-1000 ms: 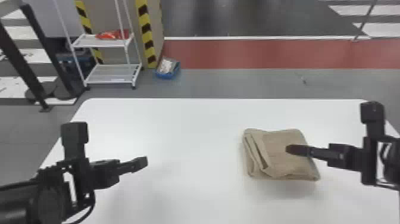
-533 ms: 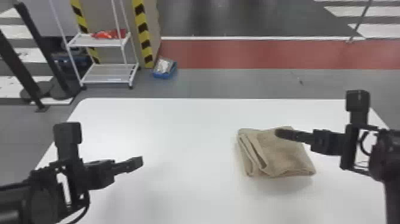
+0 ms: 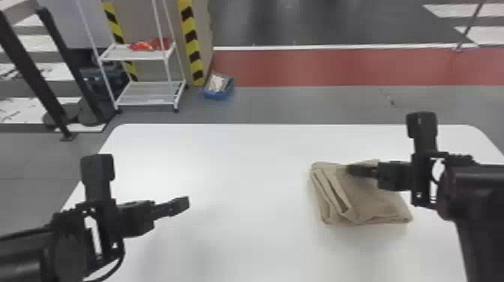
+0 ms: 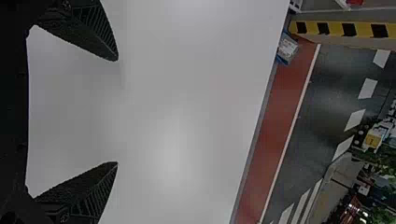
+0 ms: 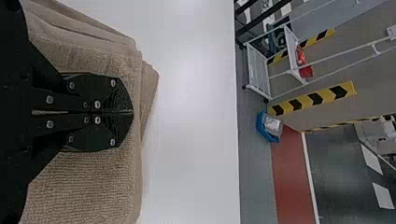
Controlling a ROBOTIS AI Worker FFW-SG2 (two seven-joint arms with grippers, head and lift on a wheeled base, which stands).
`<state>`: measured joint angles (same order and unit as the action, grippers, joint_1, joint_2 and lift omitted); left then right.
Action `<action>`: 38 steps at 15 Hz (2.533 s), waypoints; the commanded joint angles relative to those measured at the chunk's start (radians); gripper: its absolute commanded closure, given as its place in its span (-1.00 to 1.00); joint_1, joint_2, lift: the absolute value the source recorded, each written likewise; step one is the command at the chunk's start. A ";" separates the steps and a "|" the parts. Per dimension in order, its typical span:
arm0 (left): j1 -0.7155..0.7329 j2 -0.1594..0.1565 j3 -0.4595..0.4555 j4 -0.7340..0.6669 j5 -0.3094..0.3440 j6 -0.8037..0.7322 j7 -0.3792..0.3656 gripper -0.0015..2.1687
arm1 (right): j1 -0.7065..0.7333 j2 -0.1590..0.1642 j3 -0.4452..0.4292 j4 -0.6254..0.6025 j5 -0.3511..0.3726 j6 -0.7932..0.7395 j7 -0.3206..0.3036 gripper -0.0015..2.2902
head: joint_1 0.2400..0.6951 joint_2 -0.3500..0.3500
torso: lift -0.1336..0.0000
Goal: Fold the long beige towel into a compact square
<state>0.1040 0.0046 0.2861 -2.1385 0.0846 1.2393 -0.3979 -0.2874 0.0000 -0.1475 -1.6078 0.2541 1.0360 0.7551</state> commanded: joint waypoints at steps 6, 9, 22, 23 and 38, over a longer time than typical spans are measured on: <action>0.000 -0.007 0.007 0.000 0.001 0.000 -0.001 -0.92 | 0.016 0.001 0.091 0.022 -0.024 0.022 0.058 0.79 | 1.00 0.33 | -0.86; 0.000 -0.007 0.010 0.000 0.001 0.003 -0.006 -0.92 | 0.039 0.001 0.126 0.008 -0.041 0.040 0.078 0.79 | 1.00 0.38 | -0.86; 0.002 -0.007 0.016 -0.009 0.004 0.006 -0.010 -0.92 | 0.159 0.001 0.286 -0.202 -0.019 0.197 0.253 0.79 | 1.00 0.78 | -0.86; 0.002 -0.007 0.016 -0.009 0.004 0.006 -0.010 -0.92 | 0.174 0.001 0.284 -0.219 -0.009 0.203 0.276 0.79 | 1.00 0.79 | -0.86; -0.001 -0.007 0.013 -0.001 0.004 0.003 -0.010 -0.92 | 0.269 -0.051 0.243 -0.391 0.234 0.347 0.607 0.79 | 1.00 0.70 | -0.86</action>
<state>0.1016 0.0046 0.2966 -2.1400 0.0890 1.2421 -0.4080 -0.0236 -0.0373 0.0907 -1.9944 0.4613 1.3829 1.3477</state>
